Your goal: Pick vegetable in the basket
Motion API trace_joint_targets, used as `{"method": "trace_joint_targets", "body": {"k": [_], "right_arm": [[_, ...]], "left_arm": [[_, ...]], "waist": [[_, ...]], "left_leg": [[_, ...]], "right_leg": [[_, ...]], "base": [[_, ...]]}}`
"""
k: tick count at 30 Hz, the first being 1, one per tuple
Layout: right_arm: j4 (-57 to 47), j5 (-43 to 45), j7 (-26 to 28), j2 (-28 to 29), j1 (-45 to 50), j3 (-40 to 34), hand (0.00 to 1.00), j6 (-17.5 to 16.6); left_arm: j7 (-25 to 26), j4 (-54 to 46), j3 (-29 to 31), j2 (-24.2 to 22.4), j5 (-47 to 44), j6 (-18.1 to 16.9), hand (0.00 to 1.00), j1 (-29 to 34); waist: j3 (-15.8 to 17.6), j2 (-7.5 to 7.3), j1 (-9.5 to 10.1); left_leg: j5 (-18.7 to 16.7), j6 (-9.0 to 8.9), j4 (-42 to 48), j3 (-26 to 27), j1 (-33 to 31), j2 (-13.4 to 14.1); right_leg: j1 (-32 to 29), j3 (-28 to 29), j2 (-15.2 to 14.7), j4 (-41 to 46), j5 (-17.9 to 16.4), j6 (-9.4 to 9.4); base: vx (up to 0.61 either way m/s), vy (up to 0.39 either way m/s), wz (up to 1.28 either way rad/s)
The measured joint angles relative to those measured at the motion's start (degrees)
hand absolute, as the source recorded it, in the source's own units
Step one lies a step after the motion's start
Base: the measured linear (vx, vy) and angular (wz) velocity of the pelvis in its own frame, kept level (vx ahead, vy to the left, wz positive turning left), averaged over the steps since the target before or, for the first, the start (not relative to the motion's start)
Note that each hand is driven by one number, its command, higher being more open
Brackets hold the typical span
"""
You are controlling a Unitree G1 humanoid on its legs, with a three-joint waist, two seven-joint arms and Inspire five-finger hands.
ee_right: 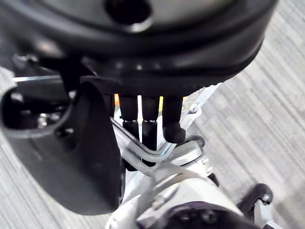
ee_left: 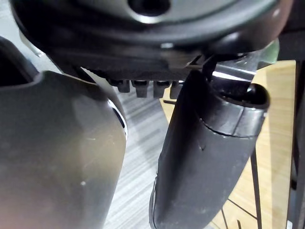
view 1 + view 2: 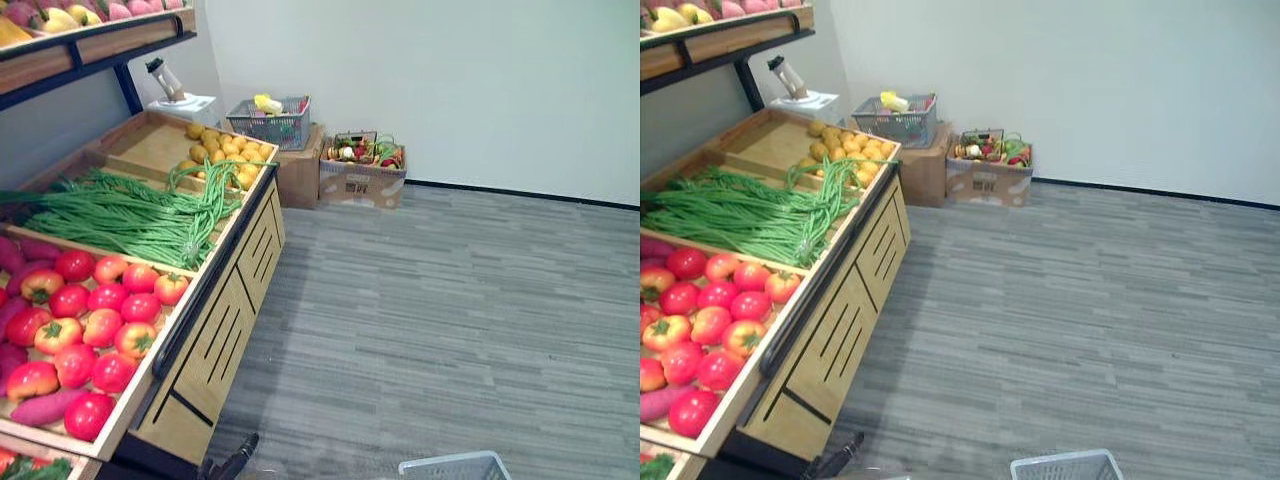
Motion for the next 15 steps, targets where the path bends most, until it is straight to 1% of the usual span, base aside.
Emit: {"method": "trace_joint_targets", "body": {"k": [1,2,3,4,5,7,8,10,13,14,15], "right_arm": [[0.5,0.0,-0.5,0.5,-1.1,-0.2,0.0,0.1],[0.5,0.1,-0.6,0.9,-1.3,-0.3,0.0,0.0],[0.3,0.8,0.2,1.3,-1.6,0.3,0.0,0.2],[0.3,1.9,0.4,1.8,-1.8,0.4,0.0,0.3],[0.2,2.4,0.4,2.1,-2.0,0.4,0.0,0.2],[-0.8,2.3,0.4,2.7,-2.7,0.7,0.0,-0.1],[-1.2,2.2,0.4,2.7,-2.7,0.9,0.0,-0.4],[-1.9,2.2,0.4,2.5,-2.7,2.0,0.0,-0.6],[-2.2,1.0,0.4,2.3,-2.7,2.0,0.0,-1.3],[-2.1,0.0,0.5,2.2,-2.7,2.0,0.0,-1.5],[-2.1,-0.1,0.6,2.1,-2.7,2.0,0.0,-1.6]], "left_arm": [[-0.1,0.2,-0.2,0.9,-0.3,0.0,1.0,-0.2],[-0.1,0.3,-0.4,1.5,-0.3,-0.1,1.0,-0.2],[0.1,0.3,-0.5,2.2,-0.1,-0.3,1.0,-0.7],[0.2,0.3,-0.6,2.5,-0.1,-0.8,1.0,-1.0],[0.4,0.3,-0.6,2.5,-0.1,-0.9,1.0,-1.0],[1.0,2.4,-0.8,2.5,-0.1,-0.8,1.0,-1.2],[1.1,2.7,-0.9,2.5,-0.1,-0.7,1.0,-1.2],[0.6,3.0,-1.9,2.3,0.0,0.0,1.0,-1.8],[-1.0,4.2,-3.8,2.5,0.1,0.7,1.0,-3.0],[-1.7,4.5,-4.2,2.6,0.2,0.8,1.0,-3.0],[-1.8,4.6,-4.4,2.6,0.1,0.8,1.0,-3.0]], "waist": [[-0.4,-0.32,0.63],[-0.9,-1.32,0.41],[-1.1,-3.0,0.15],[-1.3,-3.77,0.34],[-1.3,-3.79,0.52],[-1.9,-2.95,0.62],[-2.1,-2.7,0.59],[-2.3,-2.24,0.49],[-2.4,-1.37,0.31],[-2.6,-1.35,0.29],[-2.6,-1.34,0.29]], "left_leg": [[1.3,-0.43,-5.4,-0.2,0.7,-2.4],[2.5,0.05,-7.8,-0.1,1.4,-3.6],[4.4,0.72,-11.7,-0.1,2.5,-5.8],[5.2,0.88,-13.3,0.1,2.9,-6.9],[5.2,0.9,-13.8,0.5,3.3,-7.1],[5.7,1.03,-16.4,2.7,5.9,-7.2],[6.2,0.98,-17.6,3.3,6.5,-7.3],[8.3,0.71,-21.6,4.9,8.3,-7.4],[10.6,0.32,-25.8,5.7,9.8,-7.7],[11.6,0.21,-27.6,6.3,10.5,-7.8],[11.8,0.16,-28.1,6.4,10.7,-7.9]], "right_leg": [[-0.5,2.1,-0.3,-0.5,0.4,1.19],[-1.2,3.3,-0.8,-1.1,0.9,1.54],[-1.4,6.0,-1.8,-2.6,1.7,1.69],[-1.3,7.2,-2.6,-3.7,1.9,1.74],[-1.2,7.6,-2.8,-3.9,2.0,1.83],[-0.9,9.5,-2.9,-4.4,3.2,2.54],[-0.9,9.8,-2.8,-4.8,3.6,2.59],[-1.1,10.6,-2.5,-6.2,4.8,2.73],[-1.2,10.7,-2.4,-7.8,5.3,2.94],[-1.2,10.8,-2.3,-8.3,5.3,2.95],[-1.2,10.8,-2.3,-8.5,5.3,2.95]], "base": [[0.15,0.157,-0.09],[0.2,0.174,0.04],[0.13,0.125,0.24],[0.11,0.118,0.17],[0.06,0.099,-0.1],[0.04,0.077,-0.38],[0.02,0.047,-0.4],[0.0,0.004,-0.3],[-0.04,-0.017,-0.18],[-0.05,-0.023,-0.12],[-0.06,-0.023,-0.15]]}}
